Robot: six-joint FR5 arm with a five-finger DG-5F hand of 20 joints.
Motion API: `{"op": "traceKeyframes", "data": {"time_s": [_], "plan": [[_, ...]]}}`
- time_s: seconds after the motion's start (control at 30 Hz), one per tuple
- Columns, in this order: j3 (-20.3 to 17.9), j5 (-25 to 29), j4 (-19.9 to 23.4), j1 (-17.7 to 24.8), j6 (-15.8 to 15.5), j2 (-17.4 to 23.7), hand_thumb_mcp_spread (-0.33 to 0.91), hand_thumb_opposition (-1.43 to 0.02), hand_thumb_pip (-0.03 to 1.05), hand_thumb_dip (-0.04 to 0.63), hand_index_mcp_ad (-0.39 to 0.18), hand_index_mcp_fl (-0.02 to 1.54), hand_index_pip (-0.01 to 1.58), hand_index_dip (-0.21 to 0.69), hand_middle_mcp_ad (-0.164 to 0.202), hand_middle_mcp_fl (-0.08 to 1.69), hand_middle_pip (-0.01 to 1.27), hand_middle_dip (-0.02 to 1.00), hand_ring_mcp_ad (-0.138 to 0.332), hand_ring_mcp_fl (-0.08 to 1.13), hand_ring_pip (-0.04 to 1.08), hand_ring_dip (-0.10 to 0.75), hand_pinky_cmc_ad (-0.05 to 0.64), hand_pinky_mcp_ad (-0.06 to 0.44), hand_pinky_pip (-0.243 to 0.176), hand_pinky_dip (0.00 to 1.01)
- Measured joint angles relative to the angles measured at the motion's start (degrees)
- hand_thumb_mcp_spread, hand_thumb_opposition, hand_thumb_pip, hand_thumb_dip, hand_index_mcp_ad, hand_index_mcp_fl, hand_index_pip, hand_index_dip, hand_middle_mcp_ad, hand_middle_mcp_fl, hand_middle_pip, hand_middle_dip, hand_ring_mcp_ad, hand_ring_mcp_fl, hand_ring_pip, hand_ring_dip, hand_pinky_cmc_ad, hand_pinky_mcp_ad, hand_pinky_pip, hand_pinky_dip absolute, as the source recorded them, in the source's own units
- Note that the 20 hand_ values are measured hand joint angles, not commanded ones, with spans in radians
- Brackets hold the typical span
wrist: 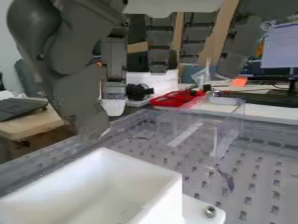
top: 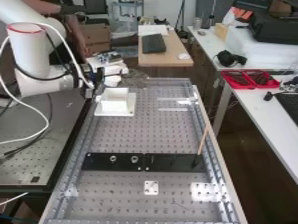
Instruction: Grab the smaller nut and place it in the white container
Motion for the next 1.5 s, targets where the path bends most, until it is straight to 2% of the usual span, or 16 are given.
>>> {"op": "traceKeyframes", "data": {"time_s": [0.13, 0.23, 0.37, 0.43, 0.53, 0.67, 0.8, 0.9, 1.0, 1.5], "plan": [[0.8, 1.5, -1.9, -0.9, 2.0, 3.7, 0.4, -0.84, 0.77, 0.223, -0.218, 0.03, 1.44, 0.148, 0.052, 0.09, 0.13, 0.24, 0.11, 0.0, 0.09, 0.129, 0.328, 0.278, 0.031, 0.19], [3.0, 4.6, -4.6, -2.1, 3.4, 6.6, 0.36, -0.82, 0.77, 0.22, -0.215, 0.03, 1.4, 0.126, 0.051, 0.09, 0.13, 0.24, 0.11, 0.0, 0.09, 0.129, 0.332, 0.278, 0.017, 0.19], [5.9, 11.2, -7.9, -3.6, 5.2, 9.3, 0.33, -0.79, 0.76, 0.223, -0.18, 0.03, 1.32, 0.12, 0.058, 0.07, 0.13, 0.24, 0.115, 0.0, 0.09, 0.129, 0.333, 0.279, 0.014, 0.19], [6.8, 14.2, -9.0, -4.2, 5.7, 10.2, 0.3, -0.77, 0.75, 0.204, -0.169, 0.03, 1.27, 0.113, 0.061, 0.08, 0.13, 0.24, 0.117, 0.0, 0.09, 0.129, 0.33, 0.281, 0.002, 0.23], [8.1, 18.5, -10.5, -5.1, 6.0, 11.1, 0.28, -0.76, 0.72, 0.176, -0.162, 0.03, 1.11, 0.106, 0.061, 0.07, 0.13, 0.24, 0.119, 0.0, 0.09, 0.129, 0.33, 0.283, -0.028, 0.24], [9.6, 24.4, -12.2, -5.9, 6.1, 11.6, 0.23, -0.73, 0.7, 0.161, -0.14, 0.03, 0.9, 0.106, 0.063, 0.07, 0.13, 0.24, 0.119, 0.0, 0.09, 0.129, 0.339, 0.297, -0.028, 0.28], [11.1, 29.5, -13.4, -6.4, 6.8, 11.8, 0.2, -0.73, 0.7, 0.155, -0.134, 0.03, 0.72, 0.106, 0.07, 0.07, 0.13, 0.24, 0.124, 0.0, 0.09, 0.129, 0.346, 0.293, -0.045, 0.29], [12.4, 32.2, -14.4, -6.8, 7.5, 11.9, 0.21, -0.72, 0.7, 0.141, -0.12, 0.03, 0.67, 0.106, 0.07, 0.08, 0.13, 0.24, 0.124, 0.0, 0.09, 0.129, 0.346, 0.297, -0.042, 0.29], [13.2, 33.6, -14.9, -7.3, 7.6, 12.0, 0.2, -0.71, 0.7, 0.14, -0.12, 0.03, 0.63, 0.126, 0.072, 0.07, 0.13, 0.24, 0.138, 0.0, 0.09, 0.129, 0.351, 0.297, -0.061, 0.3], [17.2, 34.0, -18.4, -8.6, 7.3, 10.7, 0.2, -0.71, 0.7, 0.14, -0.12, 0.03, 0.55, 0.155, 0.072, 0.07, 0.13, 0.24, 0.138, 0.0, 0.09, 0.129, 0.361, 0.293, -0.061, 0.3]]}}
